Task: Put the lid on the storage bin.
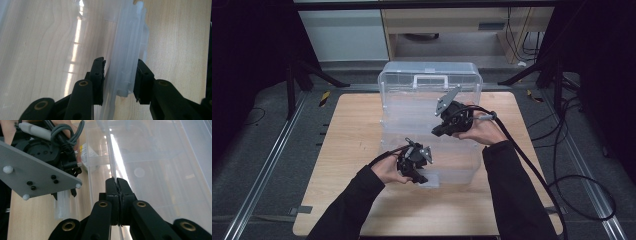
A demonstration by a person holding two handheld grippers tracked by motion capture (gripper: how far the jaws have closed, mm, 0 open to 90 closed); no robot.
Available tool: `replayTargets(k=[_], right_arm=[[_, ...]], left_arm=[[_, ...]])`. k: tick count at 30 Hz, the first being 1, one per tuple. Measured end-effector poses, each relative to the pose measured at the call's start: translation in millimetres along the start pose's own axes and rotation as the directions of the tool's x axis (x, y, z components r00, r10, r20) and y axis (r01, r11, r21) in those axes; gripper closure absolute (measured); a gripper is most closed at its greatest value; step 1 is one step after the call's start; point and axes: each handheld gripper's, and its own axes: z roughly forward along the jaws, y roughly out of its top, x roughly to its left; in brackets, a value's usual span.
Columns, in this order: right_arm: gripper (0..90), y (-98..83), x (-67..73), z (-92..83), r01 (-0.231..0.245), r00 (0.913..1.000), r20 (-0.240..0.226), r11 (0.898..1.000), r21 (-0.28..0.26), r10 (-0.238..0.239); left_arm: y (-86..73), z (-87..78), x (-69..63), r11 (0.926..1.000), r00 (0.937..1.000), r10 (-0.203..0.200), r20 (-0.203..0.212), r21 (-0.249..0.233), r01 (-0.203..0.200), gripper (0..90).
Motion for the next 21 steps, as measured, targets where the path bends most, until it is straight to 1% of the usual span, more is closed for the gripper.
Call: replayTargets(k=[2,3,9,11,14,15,16,17,19,21], right_arm=[[89.2,-1.7,1.7,0.0,-0.005,0.9999,-0.009,1.0,0.0,0.005],[89.2,-2.3,2.1,0.4,-0.001,1.0,-0.008,1.0,-0.004,0.001],[89.3,-5.4,6.7,1.3,0.0,0.9998,-0.02,1.0,0.003,0.0],[89.2,-6.4,7.1,2.4,0.004,0.9996,-0.026,1.0,-0.004,-0.004],[89.2,-8.7,8.5,3.6,-0.008,0.9994,-0.034,1.0,-0.014,0.008],[89.1,-9.8,8.3,3.7,-0.007,0.9992,-0.039,1.0,-0.017,0.007],[89.1,-10.8,8.7,3.7,-0.006,0.9993,-0.038,1.0,-0.02,0.005],[89.1,-11.3,9.2,3.9,-0.007,0.9993,-0.037,1.0,-0.023,0.006],[89.0,-12.8,10.0,4.1,-0.009,0.9992,-0.038,1.0,-0.03,0.008],[88.9,-13.5,10.6,4.2,-0.012,0.9991,-0.04,0.999,-0.034,0.01]], left_arm=[[-0.2,0.3,-0.7,1.0,1.0,-0.003,-0.001,-0.006,0.003,64.6],[-0.2,0.0,-0.8,1.0,1.0,0.006,-0.006,-0.001,-0.006,64.5],[-0.6,-0.2,-3.0,0.9999,0.9998,0.011,-0.019,-0.006,-0.011,63.2],[-1.1,-0.8,-3.1,0.9999,0.9996,0.01,-0.026,-0.01,-0.01,62.8],[-1.2,-1.4,-3.2,0.9998,0.9995,0.011,-0.029,-0.014,-0.012,62.4],[-1.5,-3.0,-3.9,0.9996,0.9997,-0.006,-0.022,-0.027,0.005,62.2],[-1.7,-4.7,-4.0,0.9989,0.9998,-0.014,-0.012,-0.046,0.013,60.7],[-1.8,-9.0,-3.9,0.9973,0.9999,-0.01,-0.012,-0.072,0.009,60.2],[-1.7,-16.8,-6.0,0.9962,0.9998,0.001,-0.021,-0.087,-0.002,59.8],[-2.9,-22.0,-8.6,0.9952,0.9994,-0.001,-0.035,-0.098,-0.002,59.4]])
